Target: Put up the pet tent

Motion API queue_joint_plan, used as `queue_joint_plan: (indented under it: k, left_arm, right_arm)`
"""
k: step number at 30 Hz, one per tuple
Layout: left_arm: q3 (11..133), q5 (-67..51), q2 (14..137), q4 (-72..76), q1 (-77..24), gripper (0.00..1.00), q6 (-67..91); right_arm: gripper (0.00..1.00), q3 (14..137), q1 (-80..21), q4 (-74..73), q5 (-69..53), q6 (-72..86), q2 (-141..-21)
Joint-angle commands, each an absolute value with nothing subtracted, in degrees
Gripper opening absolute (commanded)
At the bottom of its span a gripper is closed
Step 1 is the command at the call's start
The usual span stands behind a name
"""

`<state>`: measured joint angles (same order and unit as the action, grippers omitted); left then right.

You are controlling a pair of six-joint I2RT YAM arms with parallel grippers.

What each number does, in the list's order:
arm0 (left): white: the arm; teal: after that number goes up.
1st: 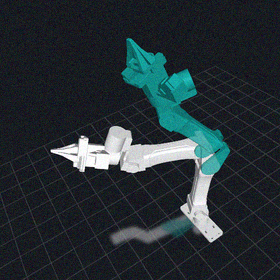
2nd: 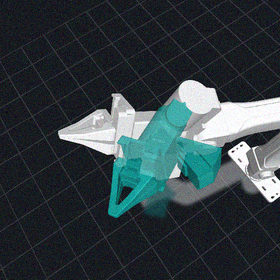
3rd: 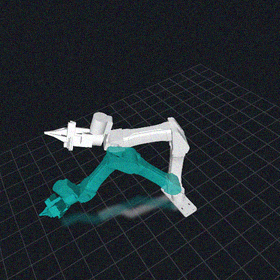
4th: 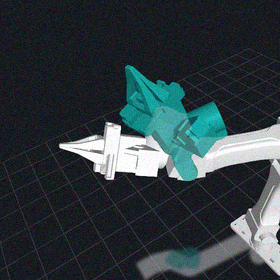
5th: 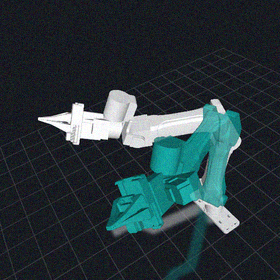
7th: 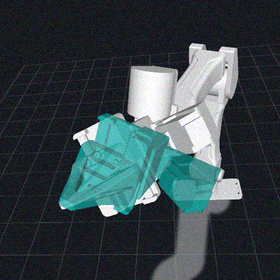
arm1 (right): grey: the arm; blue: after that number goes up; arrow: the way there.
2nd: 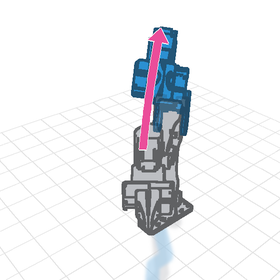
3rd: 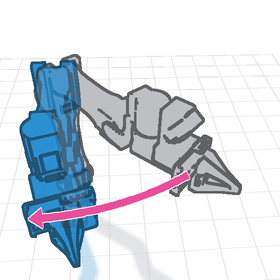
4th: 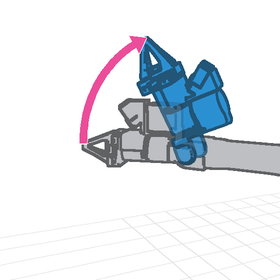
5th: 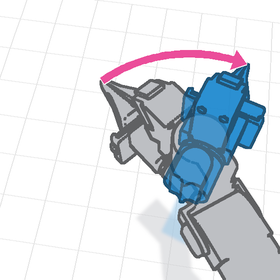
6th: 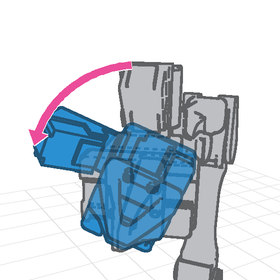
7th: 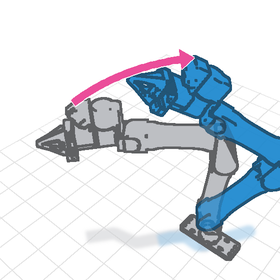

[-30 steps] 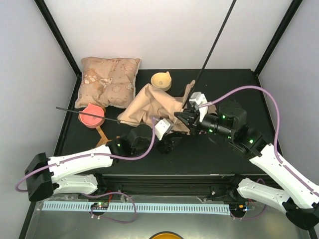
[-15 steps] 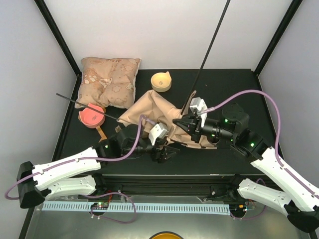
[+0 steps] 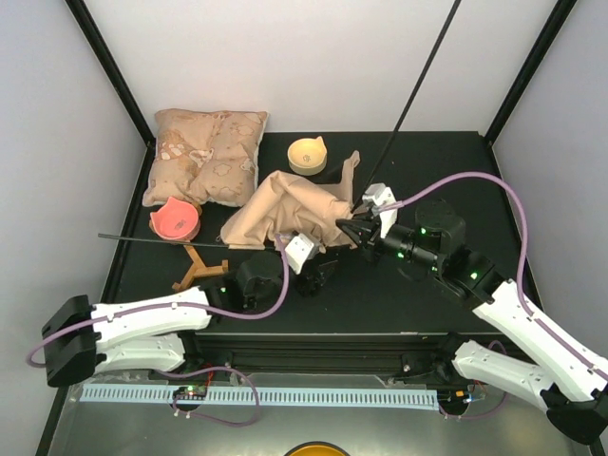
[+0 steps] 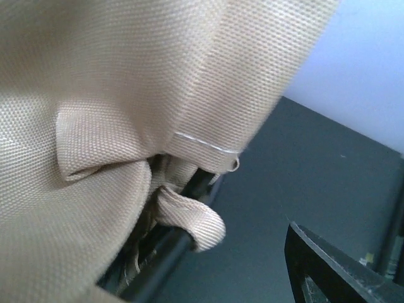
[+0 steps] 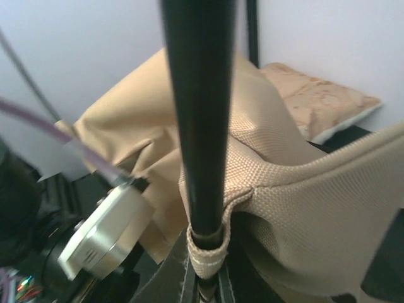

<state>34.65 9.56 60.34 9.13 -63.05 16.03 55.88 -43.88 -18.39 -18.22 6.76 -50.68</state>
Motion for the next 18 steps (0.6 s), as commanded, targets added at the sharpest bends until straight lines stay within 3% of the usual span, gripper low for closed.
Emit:
queue_joint_plan:
  k: [1, 10, 14, 18]
  left_arm:
    - [36.74, 20.89, 65.36, 26.08, -64.54, 0.73, 1.8]
    - [41.57, 36.28, 73.03, 13.26, -64.53, 0.83, 4.1]
    - [37.3, 41.64, 69.72, 13.72, -64.6, 0.98, 6.99]
    - [35.44, 40.7, 65.63, 11.32, -64.59, 0.99, 6.74]
  right_arm:
    - [0.01, 55.34, -43.15, -21.48, -5.83, 11.99, -51.37]
    - [0.01, 54.21, -41.66, -17.41, 0.29, 15.6, -53.18]
    - [0.01, 53.63, -41.23, -15.89, -0.77, 16.12, -53.81]
    - [0.01, 53.66, -41.09, -15.64, -1.1, 16.28, -54.54]
